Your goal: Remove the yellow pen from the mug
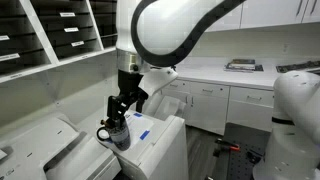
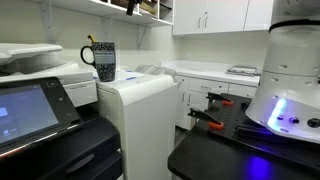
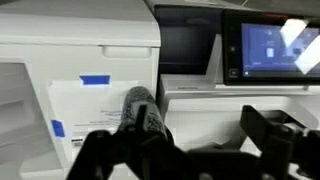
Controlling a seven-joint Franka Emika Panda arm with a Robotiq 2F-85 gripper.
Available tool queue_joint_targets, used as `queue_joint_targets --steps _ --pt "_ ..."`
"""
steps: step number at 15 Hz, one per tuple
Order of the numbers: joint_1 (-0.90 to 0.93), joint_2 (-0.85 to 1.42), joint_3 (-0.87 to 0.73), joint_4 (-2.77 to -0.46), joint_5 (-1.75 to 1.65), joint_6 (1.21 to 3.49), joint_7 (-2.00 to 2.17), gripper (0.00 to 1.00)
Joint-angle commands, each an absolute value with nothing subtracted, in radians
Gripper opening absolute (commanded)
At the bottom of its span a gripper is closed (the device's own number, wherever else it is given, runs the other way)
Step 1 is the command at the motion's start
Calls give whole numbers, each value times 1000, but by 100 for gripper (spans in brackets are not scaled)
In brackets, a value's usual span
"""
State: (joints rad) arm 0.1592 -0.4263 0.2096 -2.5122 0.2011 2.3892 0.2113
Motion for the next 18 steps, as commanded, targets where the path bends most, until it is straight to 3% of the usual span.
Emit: queue_joint_targets --steps 1,4,18 --pt "165 -426 204 -2510 197 2386 214 100" --pt "165 -426 204 -2510 197 2386 214 100" --pt "-26 -229 284 -2325 90 2356 1012 100"
